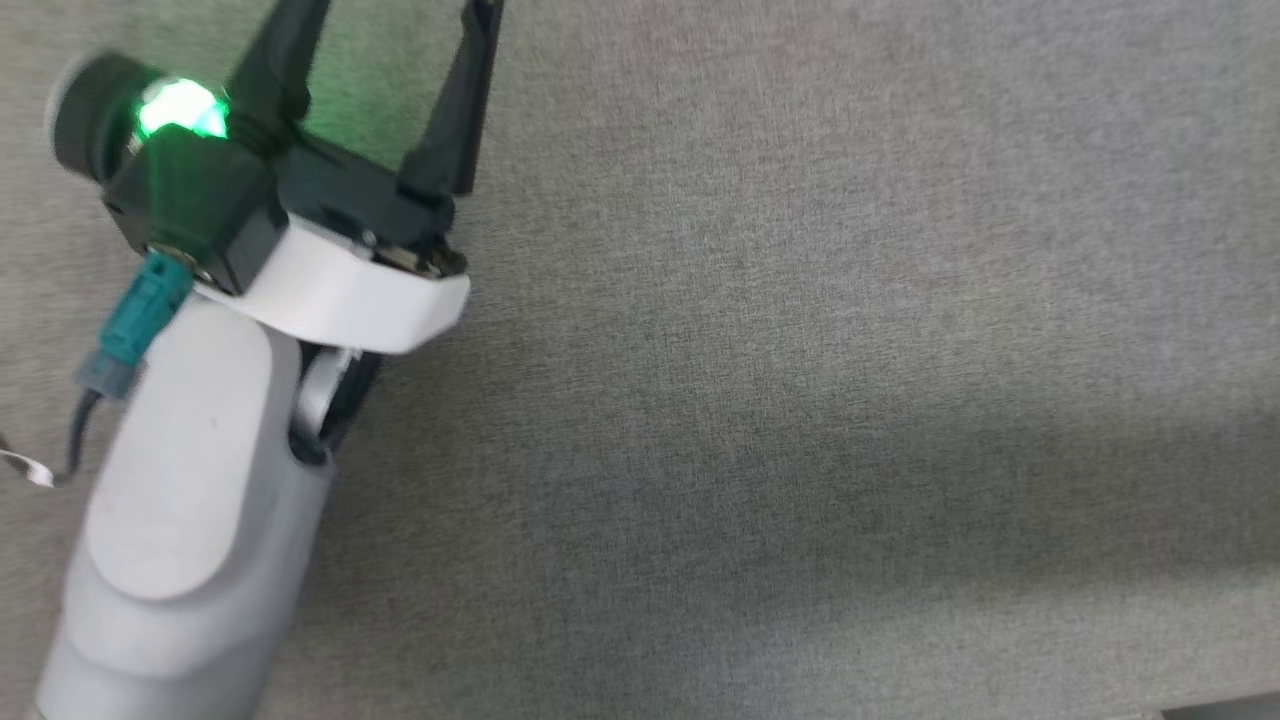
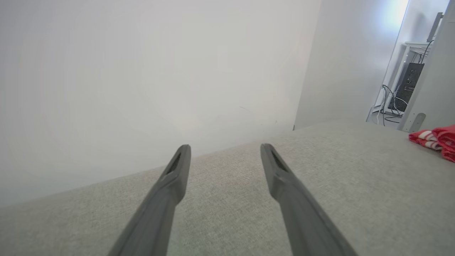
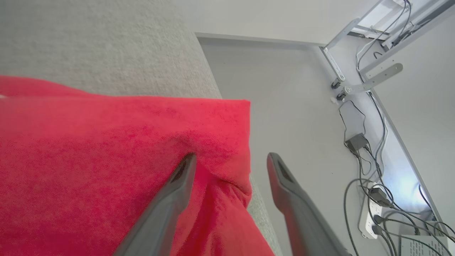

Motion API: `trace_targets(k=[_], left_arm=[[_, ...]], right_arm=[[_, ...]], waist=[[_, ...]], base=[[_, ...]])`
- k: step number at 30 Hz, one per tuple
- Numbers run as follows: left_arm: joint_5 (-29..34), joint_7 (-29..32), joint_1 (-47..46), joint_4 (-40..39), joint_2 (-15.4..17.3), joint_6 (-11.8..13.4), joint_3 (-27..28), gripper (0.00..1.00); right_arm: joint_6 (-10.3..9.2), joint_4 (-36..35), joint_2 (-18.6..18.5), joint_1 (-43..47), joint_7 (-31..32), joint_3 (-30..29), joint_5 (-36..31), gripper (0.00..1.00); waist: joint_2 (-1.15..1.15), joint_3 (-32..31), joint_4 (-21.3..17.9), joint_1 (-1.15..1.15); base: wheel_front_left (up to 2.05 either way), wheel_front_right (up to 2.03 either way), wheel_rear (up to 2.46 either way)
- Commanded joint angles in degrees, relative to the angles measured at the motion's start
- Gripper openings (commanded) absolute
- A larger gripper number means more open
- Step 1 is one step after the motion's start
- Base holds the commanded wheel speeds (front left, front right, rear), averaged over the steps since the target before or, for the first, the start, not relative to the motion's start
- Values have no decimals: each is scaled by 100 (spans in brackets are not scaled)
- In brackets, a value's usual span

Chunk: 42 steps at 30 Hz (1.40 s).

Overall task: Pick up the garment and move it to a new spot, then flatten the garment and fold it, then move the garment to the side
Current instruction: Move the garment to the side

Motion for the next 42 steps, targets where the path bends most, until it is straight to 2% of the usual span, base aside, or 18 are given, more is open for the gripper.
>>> trace_targets(k=[1, 8, 16, 22, 28, 38, 42], left_arm=[[-53, -5, 183, 41, -63, 9, 63, 100], [-128, -6, 932, 215, -345, 9, 425, 100], [-196, -7, 2011, 466, -718, 9, 885, 100], [-257, -7, 2789, 793, -955, 9, 1093, 100], [-347, -7, 3216, 1042, -1000, 9, 1180, 100], [-367, -7, 3864, 960, -1005, 9, 1659, 100], [-394, -7, 4091, 879, -964, 9, 1782, 100]], right_arm=[[-2, -67, -16, 33, -106, 82, 62, 100], [-2, -678, 84, 340, -318, 521, 273, 100], [-2, -1786, 463, 1244, -391, 1331, 720, 100], [-2, -2267, 779, 2160, -1043, 1794, 842, 100], [-2, -2430, 1040, 2689, -1622, 1803, 849, 100], [-2, -2595, 1811, 2967, -1856, 1702, 380, 100], [-2, -2782, 1980, 3144, -1863, 1536, 175, 100]], waist=[[0, -242, 104, 0], [0, -953, 365, 0], [0, -1908, 905, 0], [0, -2630, 1517, 0], [0, -3011, 1917, 0], [0, -3526, 1910, 0], [0, -3697, 1831, 0]], base=[[0, 0, 0], [0, 0, 0], [0, 0, 0], [0, 0, 0], [0, 0, 0], [0, 0, 0], [0, 0, 0]])
